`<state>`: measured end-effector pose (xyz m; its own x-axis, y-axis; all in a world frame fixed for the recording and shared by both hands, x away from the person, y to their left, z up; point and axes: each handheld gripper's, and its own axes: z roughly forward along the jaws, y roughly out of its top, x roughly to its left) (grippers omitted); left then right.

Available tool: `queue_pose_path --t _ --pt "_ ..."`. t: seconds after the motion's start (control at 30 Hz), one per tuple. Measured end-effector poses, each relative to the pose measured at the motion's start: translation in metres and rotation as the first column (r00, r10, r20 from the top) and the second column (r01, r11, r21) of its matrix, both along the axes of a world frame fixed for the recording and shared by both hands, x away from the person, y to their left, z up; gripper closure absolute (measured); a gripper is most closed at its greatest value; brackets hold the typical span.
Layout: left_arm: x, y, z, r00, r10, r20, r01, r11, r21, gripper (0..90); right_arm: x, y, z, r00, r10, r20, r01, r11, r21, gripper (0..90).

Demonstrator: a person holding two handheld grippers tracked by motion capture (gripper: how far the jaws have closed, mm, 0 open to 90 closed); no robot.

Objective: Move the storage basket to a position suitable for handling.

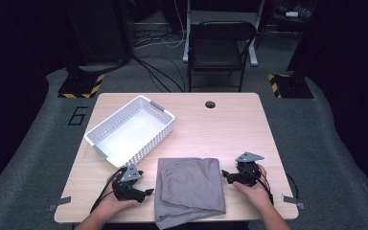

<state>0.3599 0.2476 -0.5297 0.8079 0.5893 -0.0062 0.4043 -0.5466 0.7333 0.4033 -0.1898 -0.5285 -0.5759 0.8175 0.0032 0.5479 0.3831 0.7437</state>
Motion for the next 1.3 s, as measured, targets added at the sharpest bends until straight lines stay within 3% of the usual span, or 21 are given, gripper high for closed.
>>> queue_pose_path --t 0.4,0.7,1.07,1.3 --pt "0.0009 -0.0009 -0.001 0.9999 0.003 0.017 -0.003 1.0 -0.005 15.1 -0.0003 0.001 -0.0001 1.0 0.001 -0.005 -0.001 1.0 -0.005 13.6" --pt "0.0012 -0.0001 0.0004 1.0 0.006 -0.001 -0.006 1.0 -0.002 15.8 -0.0007 0.001 0.0 1.0 0.0 -0.004 0.0 1.0 -0.01 13.5" --pt "0.0013 0.0006 0.0007 0.9997 0.021 0.01 -0.021 0.9998 -0.004 19.3 -0.0006 0.0007 0.0 1.0 0.002 -0.004 -0.002 1.0 -0.012 13.5" --pt "-0.0005 -0.0011 0.0061 0.9997 0.023 -0.009 -0.022 0.9993 0.031 24.9 -0.0007 0.001 0.0 1.0 -0.001 -0.005 0.001 1.0 -0.01 13.5"
